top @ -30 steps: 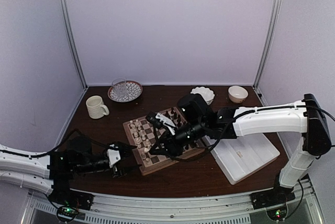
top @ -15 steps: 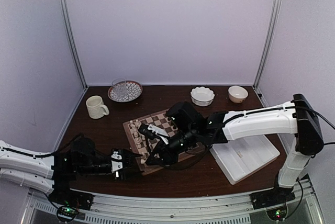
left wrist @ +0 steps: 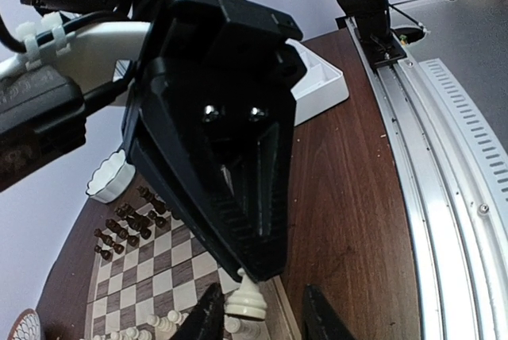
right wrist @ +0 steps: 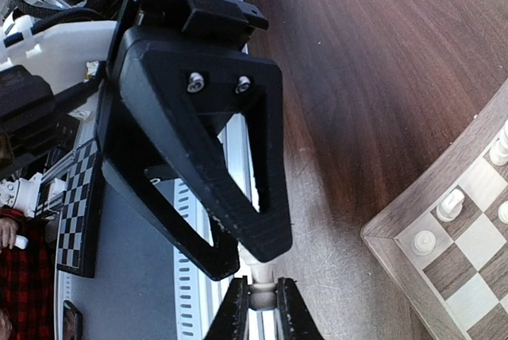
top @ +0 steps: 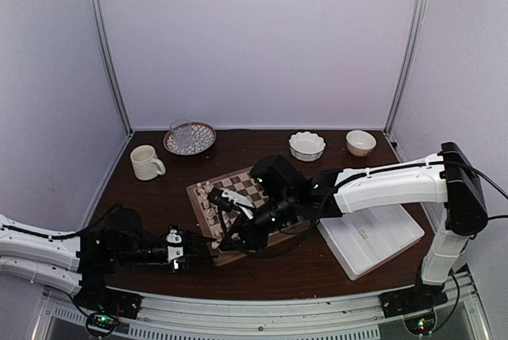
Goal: Set up the chess pieces on the board
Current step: Pass from the right arm to the left
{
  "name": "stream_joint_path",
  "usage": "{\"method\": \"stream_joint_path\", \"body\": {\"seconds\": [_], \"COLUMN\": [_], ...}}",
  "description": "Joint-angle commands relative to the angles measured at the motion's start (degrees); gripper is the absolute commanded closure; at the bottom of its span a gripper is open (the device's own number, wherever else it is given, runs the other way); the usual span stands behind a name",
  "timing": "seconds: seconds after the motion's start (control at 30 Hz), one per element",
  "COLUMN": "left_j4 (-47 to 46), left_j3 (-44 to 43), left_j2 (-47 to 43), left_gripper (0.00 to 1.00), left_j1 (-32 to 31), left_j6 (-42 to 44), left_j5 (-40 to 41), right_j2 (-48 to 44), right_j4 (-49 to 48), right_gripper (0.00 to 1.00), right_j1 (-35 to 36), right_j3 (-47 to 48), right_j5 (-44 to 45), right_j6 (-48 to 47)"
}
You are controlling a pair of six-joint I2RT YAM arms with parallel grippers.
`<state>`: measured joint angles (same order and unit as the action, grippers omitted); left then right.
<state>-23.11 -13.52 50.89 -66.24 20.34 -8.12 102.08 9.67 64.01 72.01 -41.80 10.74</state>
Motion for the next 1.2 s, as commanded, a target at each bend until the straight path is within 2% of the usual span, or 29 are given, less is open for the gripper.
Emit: {"method": "stream_joint_path", "body": {"seconds": [0.0,0.2,0.3,0.4,0.47,0.57,0.93,1.17], "left_j4": [-2.81,-2.81,-2.46,-2.47,-2.79,-3.28,-3.67,-4.65], "left_j3": [-1.25,-0.99,-1.28,-1.40,-1.22,-1.07,-0.68,0.30], "left_j2": [-0.18,-0.86,-1.06,-1.02,-0.85,-0.62,-1.46,-2.98], "left_gripper": [0.69,0.79,0.89,0.91,0.88,0.71,0.69,0.60], "left_j1": [-0.26,-0.24,-0.27,-0.30,-0.27,-0.27,-0.29,-0.29], "left_j6": [0.48,0.55,0.37,0.15,0.16,0.06,0.05,-0.04], "left_j5": [-1.30,-0.45,0.58,1.24,1.34,1.28,1.01,1.96], "right_j2": [0.75,-0.07,-0.38,-0.69,-0.97,-1.19,-2.06,-3.20], "right_j4": [-1.44,-4.59,-6.89,-9.22,-9.49,-11.17,-12.34,-13.18], "right_gripper": [0.99,0.98,0.97,0.97,0.97,0.97,0.96,0.95], "right_j1": [0.37,0.42,0.33,0.40,0.34,0.33,0.39,0.33], "right_j3": [1.09,-0.54,-1.54,-2.44,-3.06,-3.43,-4.33,-5.28], "right_j5": [-1.02,-1.04,-0.91,-0.63,-0.08,0.01,-0.48,-0.27], "right_j6": [0.68,2.09,3.44,4.46,4.79,4.89,4.82,4.65]}}
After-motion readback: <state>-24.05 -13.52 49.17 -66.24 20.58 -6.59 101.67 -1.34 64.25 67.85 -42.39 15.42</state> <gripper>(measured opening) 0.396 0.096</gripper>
